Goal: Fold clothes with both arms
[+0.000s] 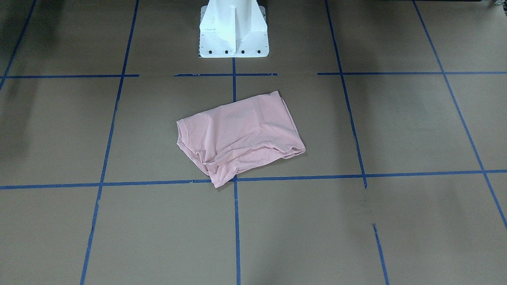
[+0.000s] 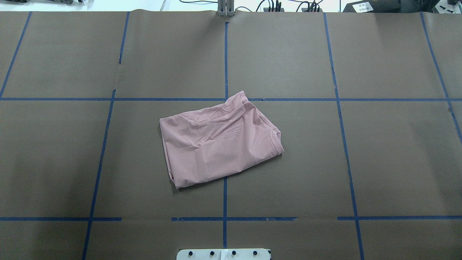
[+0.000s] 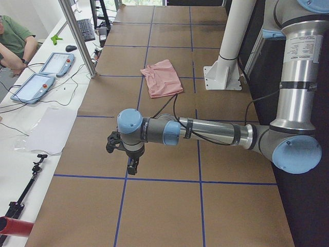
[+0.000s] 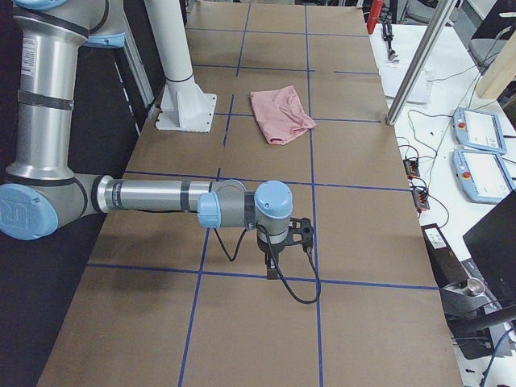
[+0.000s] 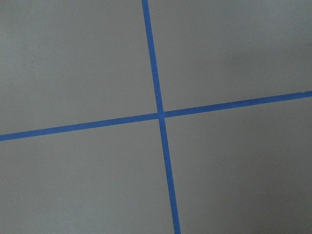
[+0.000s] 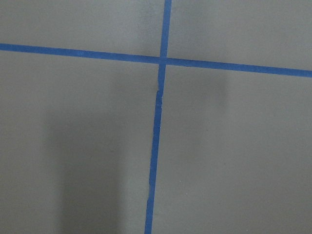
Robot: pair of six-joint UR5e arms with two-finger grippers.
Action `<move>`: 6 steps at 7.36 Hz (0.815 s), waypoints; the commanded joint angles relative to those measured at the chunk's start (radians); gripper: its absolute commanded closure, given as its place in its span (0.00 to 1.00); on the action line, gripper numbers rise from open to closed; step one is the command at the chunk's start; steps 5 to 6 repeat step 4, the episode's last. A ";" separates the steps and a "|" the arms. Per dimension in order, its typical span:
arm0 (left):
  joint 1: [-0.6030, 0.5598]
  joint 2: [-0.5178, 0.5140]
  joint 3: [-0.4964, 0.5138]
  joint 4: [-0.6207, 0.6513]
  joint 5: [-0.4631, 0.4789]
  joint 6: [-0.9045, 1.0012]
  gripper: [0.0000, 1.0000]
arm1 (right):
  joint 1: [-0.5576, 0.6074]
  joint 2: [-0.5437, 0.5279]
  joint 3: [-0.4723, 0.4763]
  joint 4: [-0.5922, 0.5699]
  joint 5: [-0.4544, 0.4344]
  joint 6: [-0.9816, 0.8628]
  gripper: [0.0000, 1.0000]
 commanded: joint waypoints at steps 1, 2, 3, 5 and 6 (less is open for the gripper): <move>0.000 0.000 0.004 0.000 0.000 -0.003 0.00 | 0.000 0.000 0.004 0.000 0.000 0.000 0.00; -0.001 0.000 0.008 0.000 0.000 -0.005 0.00 | 0.000 0.003 -0.002 0.000 -0.002 0.002 0.00; -0.001 0.002 0.008 0.000 0.000 -0.006 0.00 | 0.000 0.003 0.003 0.000 0.000 0.002 0.00; -0.001 0.002 0.009 0.000 0.000 -0.008 0.00 | 0.000 0.003 0.003 0.000 0.000 0.002 0.00; -0.001 0.002 0.009 0.000 0.000 -0.008 0.00 | 0.000 0.003 0.003 0.000 0.000 0.002 0.00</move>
